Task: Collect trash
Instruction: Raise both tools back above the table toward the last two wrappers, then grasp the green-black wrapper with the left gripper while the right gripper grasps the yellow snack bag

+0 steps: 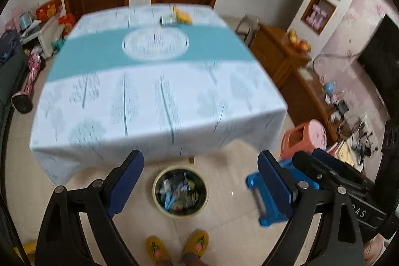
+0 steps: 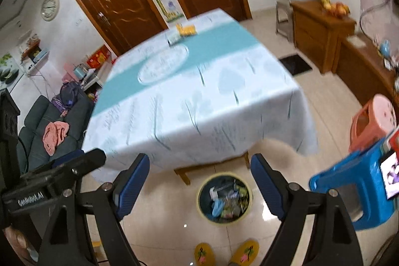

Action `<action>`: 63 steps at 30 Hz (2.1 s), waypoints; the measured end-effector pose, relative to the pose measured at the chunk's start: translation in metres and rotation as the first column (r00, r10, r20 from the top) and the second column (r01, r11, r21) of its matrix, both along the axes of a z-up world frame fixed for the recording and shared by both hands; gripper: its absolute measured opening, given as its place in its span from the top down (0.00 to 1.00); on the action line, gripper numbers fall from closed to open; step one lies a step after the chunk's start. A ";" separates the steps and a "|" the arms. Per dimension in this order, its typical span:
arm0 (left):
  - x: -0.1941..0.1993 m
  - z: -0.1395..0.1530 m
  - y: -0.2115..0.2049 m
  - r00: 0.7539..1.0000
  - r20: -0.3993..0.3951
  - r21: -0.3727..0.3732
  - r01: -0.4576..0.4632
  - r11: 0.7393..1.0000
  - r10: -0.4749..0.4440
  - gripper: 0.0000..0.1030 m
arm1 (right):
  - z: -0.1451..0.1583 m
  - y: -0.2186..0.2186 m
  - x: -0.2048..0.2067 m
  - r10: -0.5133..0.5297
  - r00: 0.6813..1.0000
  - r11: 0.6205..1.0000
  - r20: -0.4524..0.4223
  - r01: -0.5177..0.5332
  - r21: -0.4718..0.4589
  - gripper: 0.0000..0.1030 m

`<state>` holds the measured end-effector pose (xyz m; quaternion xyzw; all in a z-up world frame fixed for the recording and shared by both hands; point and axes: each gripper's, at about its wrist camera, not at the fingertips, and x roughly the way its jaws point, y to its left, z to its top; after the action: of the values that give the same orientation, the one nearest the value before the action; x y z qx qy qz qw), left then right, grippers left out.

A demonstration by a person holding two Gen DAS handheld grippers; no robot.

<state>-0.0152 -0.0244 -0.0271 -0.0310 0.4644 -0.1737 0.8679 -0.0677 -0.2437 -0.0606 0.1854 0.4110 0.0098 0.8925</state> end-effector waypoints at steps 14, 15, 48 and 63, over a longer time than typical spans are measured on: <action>0.023 0.078 -0.007 0.981 0.160 0.026 -0.112 0.993 0.106 0.11 | 0.067 -0.002 0.036 0.131 0.984 0.988 0.123 -0.120 -0.096 0.19; 0.026 0.079 -0.006 0.981 0.157 0.026 -0.123 0.992 0.118 0.11 | 0.070 -0.001 0.041 0.143 0.981 0.986 0.128 -0.130 -0.101 0.19; 0.430 0.017 -0.031 0.928 -0.054 0.200 0.371 0.907 -0.368 0.12 | 0.026 -0.004 0.364 -0.076 0.995 0.997 -0.059 0.075 -0.022 0.20; 0.539 -0.110 -0.095 0.821 -0.221 0.314 0.570 0.759 -0.526 0.12 | -0.048 -0.041 0.458 -0.199 0.963 0.967 -0.182 0.223 0.120 0.22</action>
<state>0.5235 -0.1192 -0.1369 0.2586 0.5278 -0.3283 0.7394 0.3906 -0.2849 -0.1081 0.2902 0.4612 -0.0725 0.8353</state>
